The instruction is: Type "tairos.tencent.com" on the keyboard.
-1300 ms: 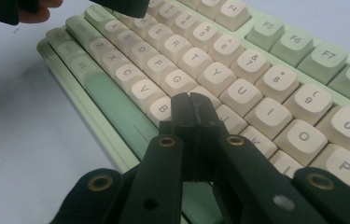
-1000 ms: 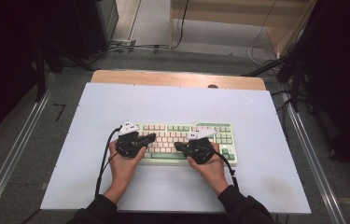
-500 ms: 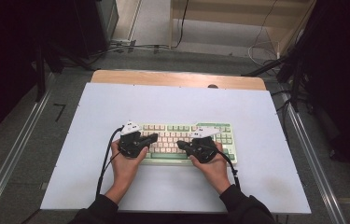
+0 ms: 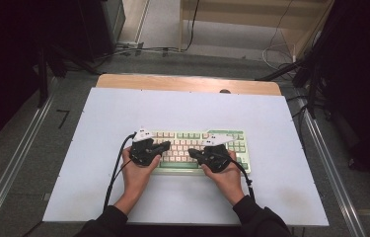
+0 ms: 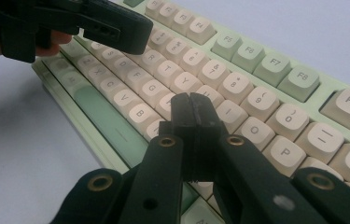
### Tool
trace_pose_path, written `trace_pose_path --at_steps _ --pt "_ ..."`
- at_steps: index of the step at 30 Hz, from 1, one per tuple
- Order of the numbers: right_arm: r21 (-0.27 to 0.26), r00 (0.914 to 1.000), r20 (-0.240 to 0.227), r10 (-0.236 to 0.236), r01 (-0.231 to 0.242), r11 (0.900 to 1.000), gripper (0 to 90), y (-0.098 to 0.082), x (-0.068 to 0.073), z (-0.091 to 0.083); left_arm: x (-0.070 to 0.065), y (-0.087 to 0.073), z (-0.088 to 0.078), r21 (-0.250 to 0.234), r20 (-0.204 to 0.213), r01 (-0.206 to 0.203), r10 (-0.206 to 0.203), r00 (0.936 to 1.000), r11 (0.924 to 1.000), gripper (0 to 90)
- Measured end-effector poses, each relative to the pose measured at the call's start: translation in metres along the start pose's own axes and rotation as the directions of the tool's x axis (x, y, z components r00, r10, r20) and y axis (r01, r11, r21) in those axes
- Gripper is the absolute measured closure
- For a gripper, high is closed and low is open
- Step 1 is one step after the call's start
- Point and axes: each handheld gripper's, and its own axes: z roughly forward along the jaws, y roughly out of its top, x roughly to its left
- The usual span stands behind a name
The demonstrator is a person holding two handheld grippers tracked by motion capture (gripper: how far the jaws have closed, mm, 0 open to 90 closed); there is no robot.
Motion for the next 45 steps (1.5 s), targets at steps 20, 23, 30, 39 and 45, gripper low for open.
trace_pose_path --at_steps 20,23,30,39,45 --pt "-0.006 0.9997 0.016 0.017 -0.017 1.000 88.1 -0.005 -0.003 -0.006 -0.003 0.002 0.011 0.017 0.014 -0.012 0.012 0.9998 0.9998 90.0" --pt "-0.005 0.9997 0.018 0.018 -0.018 1.000 88.1 -0.005 -0.004 -0.007 -0.003 0.002 0.012 0.019 0.014 -0.012 0.012 0.9998 0.9997 90.0" --pt "-0.005 0.9995 0.022 0.024 -0.024 1.000 88.1 -0.007 -0.005 -0.008 -0.005 0.003 0.016 0.027 0.004 -0.035 0.035 0.9994 0.9990 90.0" --pt "-0.006 0.9992 0.029 0.028 -0.028 1.000 88.1 -0.008 -0.005 -0.009 -0.005 0.003 0.020 0.049 -0.007 -0.043 0.044 0.9990 0.9979 90.0" --pt "-0.004 0.9993 0.028 0.026 -0.026 1.000 88.1 -0.008 -0.005 -0.009 -0.008 0.004 0.022 0.071 -0.009 -0.064 0.064 0.9979 0.9954 90.0"
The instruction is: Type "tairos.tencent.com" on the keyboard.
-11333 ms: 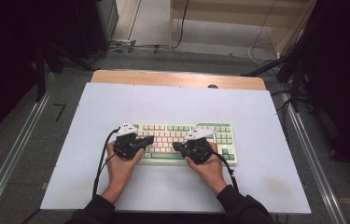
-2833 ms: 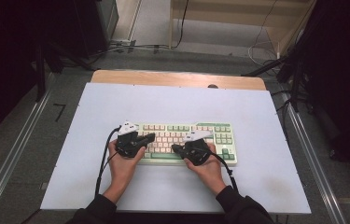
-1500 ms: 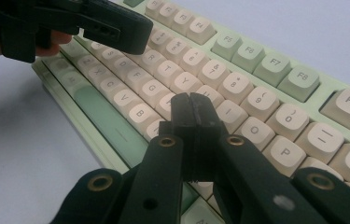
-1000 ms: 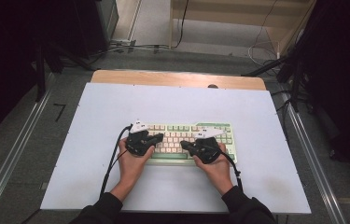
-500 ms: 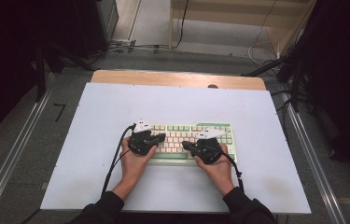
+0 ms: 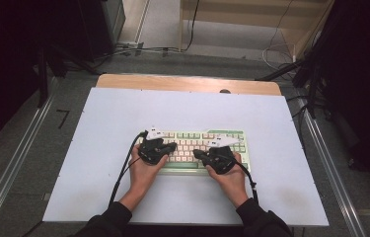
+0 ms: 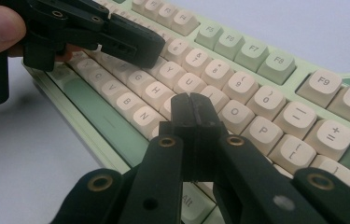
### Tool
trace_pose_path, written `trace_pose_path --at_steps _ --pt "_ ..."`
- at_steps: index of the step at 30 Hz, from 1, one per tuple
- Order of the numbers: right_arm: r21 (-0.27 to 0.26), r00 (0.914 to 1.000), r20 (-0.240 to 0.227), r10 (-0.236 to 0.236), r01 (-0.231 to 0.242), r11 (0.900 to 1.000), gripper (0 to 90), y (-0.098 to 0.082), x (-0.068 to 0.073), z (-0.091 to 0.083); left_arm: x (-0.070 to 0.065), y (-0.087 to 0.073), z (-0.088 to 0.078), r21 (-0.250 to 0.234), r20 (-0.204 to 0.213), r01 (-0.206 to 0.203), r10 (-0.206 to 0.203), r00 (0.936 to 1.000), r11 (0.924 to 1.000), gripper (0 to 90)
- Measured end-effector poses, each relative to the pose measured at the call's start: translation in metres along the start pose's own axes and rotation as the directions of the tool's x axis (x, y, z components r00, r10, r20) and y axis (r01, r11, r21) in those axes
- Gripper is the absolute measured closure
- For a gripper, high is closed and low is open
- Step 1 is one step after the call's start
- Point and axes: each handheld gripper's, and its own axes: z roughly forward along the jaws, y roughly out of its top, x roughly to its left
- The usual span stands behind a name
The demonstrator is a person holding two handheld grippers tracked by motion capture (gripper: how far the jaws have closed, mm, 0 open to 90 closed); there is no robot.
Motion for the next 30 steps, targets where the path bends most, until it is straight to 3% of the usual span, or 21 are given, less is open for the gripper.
trace_pose_path --at_steps 8,18,30 --pt "-0.001 1.0000 0.002 0.002 -0.002 1.000 88.1 0.000 -0.001 0.000 0.001 0.004 -0.012 -0.074 0.020 0.020 -0.019 0.9996 0.9970 90.0" --pt "-0.001 1.0000 -0.003 -0.006 0.006 1.000 88.1 0.001 -0.001 0.000 0.009 0.000 -0.026 -0.094 0.024 0.055 -0.053 0.9983 0.9941 90.0" --pt "-0.001 0.9999 -0.002 -0.012 0.012 1.000 88.1 0.002 -0.003 -0.004 0.021 -0.007 -0.041 -0.106 -0.005 0.075 -0.076 0.9971 0.9915 90.0"
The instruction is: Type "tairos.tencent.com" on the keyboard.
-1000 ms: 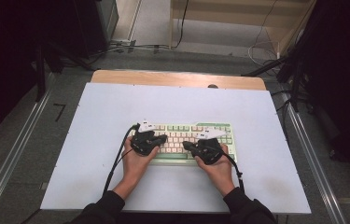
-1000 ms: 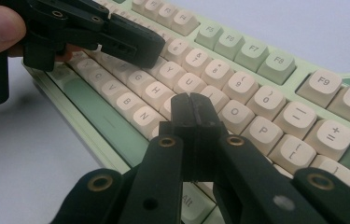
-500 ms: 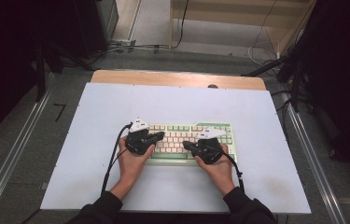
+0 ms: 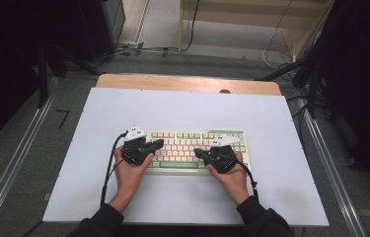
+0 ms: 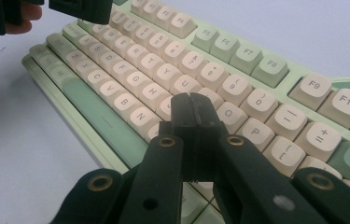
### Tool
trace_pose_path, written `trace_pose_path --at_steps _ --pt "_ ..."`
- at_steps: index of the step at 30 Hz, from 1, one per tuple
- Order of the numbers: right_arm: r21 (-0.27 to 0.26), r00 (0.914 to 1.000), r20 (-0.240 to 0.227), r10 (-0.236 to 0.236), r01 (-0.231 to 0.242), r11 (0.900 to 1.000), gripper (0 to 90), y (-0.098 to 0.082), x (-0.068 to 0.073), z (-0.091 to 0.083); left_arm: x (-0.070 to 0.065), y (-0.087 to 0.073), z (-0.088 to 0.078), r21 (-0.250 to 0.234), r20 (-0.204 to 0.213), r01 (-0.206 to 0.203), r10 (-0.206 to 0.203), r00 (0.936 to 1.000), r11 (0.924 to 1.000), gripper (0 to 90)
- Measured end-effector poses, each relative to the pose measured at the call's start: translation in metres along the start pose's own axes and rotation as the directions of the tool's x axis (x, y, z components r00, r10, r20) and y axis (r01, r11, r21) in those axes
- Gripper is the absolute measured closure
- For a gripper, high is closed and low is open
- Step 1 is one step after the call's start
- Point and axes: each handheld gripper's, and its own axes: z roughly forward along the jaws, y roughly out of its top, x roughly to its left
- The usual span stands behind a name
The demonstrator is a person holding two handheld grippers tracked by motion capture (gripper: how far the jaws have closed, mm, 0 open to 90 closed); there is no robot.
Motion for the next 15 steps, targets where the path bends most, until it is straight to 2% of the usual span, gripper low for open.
trace_pose_path --at_steps 15 --pt "0.010 0.9998 0.016 0.008 -0.008 1.000 88.1 -0.0056 -0.0059 -0.0056 0.0033 -0.0018 -0.0037 -0.001 -0.009 0.006 -0.006 0.9999 1.0000 90.0"
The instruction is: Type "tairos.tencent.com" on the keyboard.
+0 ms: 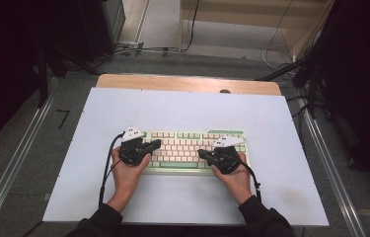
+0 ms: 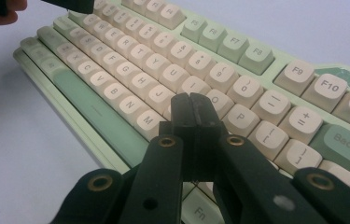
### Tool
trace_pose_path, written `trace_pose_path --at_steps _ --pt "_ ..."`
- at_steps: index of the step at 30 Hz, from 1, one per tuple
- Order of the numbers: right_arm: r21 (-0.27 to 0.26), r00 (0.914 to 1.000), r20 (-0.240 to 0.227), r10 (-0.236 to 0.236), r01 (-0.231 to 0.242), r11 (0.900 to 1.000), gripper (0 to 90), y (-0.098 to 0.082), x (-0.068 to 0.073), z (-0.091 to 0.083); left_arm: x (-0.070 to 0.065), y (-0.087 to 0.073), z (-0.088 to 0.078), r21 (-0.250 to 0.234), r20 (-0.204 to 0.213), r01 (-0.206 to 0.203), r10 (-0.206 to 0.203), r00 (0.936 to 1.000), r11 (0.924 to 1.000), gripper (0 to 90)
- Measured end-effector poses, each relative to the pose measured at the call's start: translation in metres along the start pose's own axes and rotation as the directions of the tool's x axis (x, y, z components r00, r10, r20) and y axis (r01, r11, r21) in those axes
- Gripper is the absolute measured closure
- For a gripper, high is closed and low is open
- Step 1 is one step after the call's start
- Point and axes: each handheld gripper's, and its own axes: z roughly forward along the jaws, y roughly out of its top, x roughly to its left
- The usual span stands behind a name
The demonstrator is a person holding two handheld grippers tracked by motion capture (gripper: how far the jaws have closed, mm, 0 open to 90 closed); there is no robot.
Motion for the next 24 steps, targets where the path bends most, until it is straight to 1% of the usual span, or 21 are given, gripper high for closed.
trace_pose_path --at_steps 8,11,19,24 --pt "0.020 0.9999 0.009 -0.006 0.006 1.000 88.1 -0.0028 0.0000 0.0021 0.0003 -0.0005 -0.0008 0.001 -0.001 0.002 -0.002 1.0000 1.0000 90.0" --pt "0.022 0.9998 0.018 -0.007 0.006 1.000 88.1 -0.0033 0.0000 0.0019 0.0003 -0.0007 -0.0008 0.001 0.000 -0.001 0.001 1.0000 1.0000 90.0" --pt "0.030 0.9997 0.025 -0.009 0.008 1.000 88.1 -0.0039 -0.0016 0.0011 0.0006 -0.0007 -0.0016 -0.003 0.002 0.000 0.000 1.0000 1.0000 90.0" --pt "0.045 0.9998 0.015 -0.013 0.012 0.999 88.2 -0.0047 -0.0008 0.0025 0.0005 -0.0009 -0.0016 -0.004 0.001 0.001 -0.001 1.0000 1.0000 90.0"
